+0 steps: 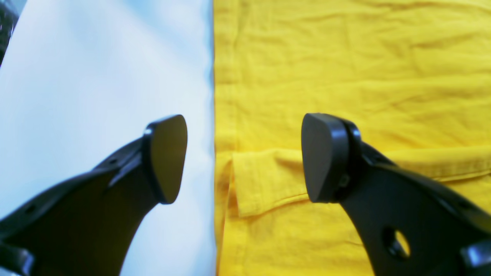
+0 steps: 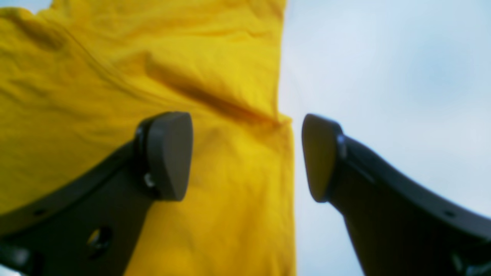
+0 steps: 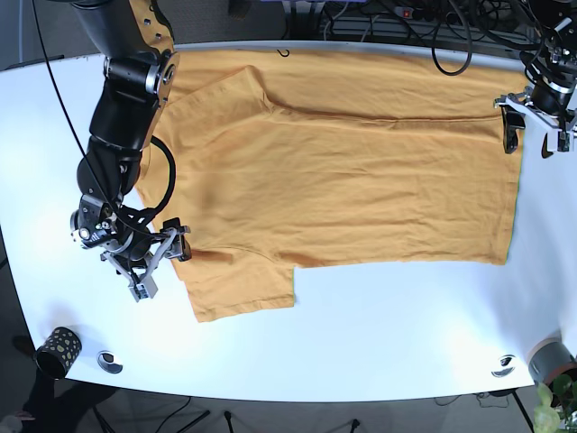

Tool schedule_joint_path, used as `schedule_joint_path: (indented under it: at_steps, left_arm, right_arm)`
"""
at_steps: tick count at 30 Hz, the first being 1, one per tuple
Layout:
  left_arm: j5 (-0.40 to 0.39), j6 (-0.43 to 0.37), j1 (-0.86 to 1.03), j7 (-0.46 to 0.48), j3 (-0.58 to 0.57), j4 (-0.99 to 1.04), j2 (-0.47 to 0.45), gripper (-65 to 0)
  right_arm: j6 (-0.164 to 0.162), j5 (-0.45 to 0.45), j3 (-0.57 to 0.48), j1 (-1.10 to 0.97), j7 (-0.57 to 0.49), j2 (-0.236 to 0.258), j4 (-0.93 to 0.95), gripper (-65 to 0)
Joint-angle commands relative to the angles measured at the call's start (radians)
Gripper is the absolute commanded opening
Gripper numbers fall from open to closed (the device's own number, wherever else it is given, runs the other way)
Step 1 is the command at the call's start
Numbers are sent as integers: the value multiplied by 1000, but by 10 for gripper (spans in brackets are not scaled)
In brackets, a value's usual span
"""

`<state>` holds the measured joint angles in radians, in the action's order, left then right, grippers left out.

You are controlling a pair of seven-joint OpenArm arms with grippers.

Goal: Fold the T-shirt properly
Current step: 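Release and move the right gripper to the orange shirt's sleeve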

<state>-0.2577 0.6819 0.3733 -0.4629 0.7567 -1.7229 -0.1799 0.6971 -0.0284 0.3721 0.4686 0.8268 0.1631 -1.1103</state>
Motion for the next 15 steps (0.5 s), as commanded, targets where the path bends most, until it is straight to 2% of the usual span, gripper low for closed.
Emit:
schedule_joint_path:
  at_steps: [1, 7, 15]
  left_arm:
    - [-19, -1, -1, 26, 4, -16, -10, -217]
    - [-19, -1, -1, 26, 5, -16, 13, -217]
    - [-19, -1, -1, 26, 2, -16, 15, -217]
  right_arm:
    - [1, 2, 0, 52, -70, 14, 75, -220]
    - [1, 5, -2, 72, -243, 14, 209, -220]
    - [1, 5, -2, 81, -329, 57, 293, -220]
